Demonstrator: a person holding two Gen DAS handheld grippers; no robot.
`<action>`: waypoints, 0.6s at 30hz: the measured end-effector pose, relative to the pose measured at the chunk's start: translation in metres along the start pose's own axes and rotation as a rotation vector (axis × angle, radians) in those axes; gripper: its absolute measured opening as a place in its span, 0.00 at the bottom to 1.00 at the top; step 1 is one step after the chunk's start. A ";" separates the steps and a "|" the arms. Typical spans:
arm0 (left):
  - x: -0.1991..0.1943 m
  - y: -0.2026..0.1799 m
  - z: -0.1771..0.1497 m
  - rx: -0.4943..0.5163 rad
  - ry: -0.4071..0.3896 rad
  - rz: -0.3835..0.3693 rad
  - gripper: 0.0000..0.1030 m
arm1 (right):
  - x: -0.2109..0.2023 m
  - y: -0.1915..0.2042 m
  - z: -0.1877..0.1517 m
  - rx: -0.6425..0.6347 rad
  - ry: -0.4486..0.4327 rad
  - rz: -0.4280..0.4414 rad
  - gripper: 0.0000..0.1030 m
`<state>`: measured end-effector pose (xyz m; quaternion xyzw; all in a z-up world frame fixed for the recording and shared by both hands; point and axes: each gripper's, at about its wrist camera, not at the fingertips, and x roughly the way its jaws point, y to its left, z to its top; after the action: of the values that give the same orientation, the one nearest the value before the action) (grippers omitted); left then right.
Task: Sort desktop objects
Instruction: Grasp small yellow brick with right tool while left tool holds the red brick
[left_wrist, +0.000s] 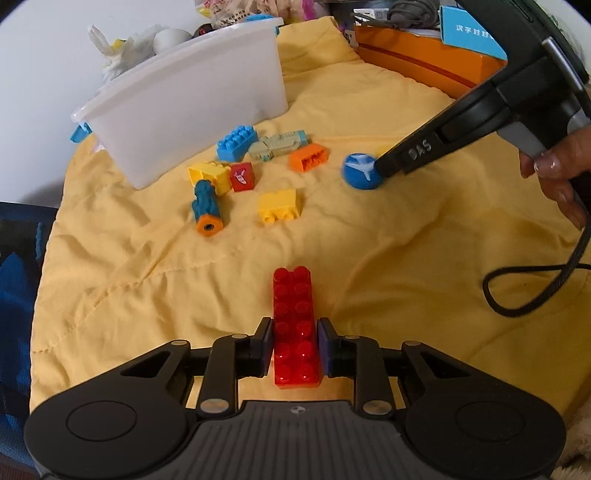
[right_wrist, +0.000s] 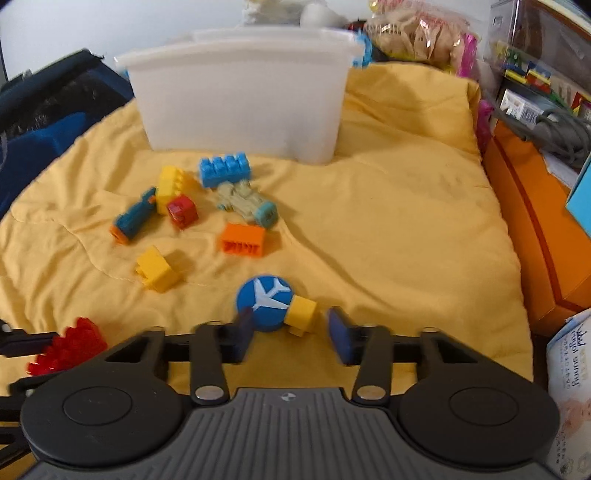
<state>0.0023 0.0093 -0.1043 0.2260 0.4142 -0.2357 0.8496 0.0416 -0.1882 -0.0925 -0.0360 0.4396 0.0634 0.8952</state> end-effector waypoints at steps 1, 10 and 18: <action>-0.001 0.000 -0.001 -0.002 -0.003 -0.001 0.28 | -0.003 0.000 -0.001 -0.003 -0.002 0.008 0.20; -0.005 0.001 -0.002 -0.017 -0.021 0.004 0.33 | -0.037 0.037 -0.023 -0.218 0.078 0.115 0.20; -0.004 0.003 -0.007 -0.053 -0.011 -0.017 0.33 | -0.031 0.054 -0.040 -0.257 0.058 0.092 0.32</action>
<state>-0.0022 0.0166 -0.1038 0.1985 0.4177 -0.2332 0.8554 -0.0161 -0.1418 -0.0931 -0.1320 0.4549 0.1591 0.8662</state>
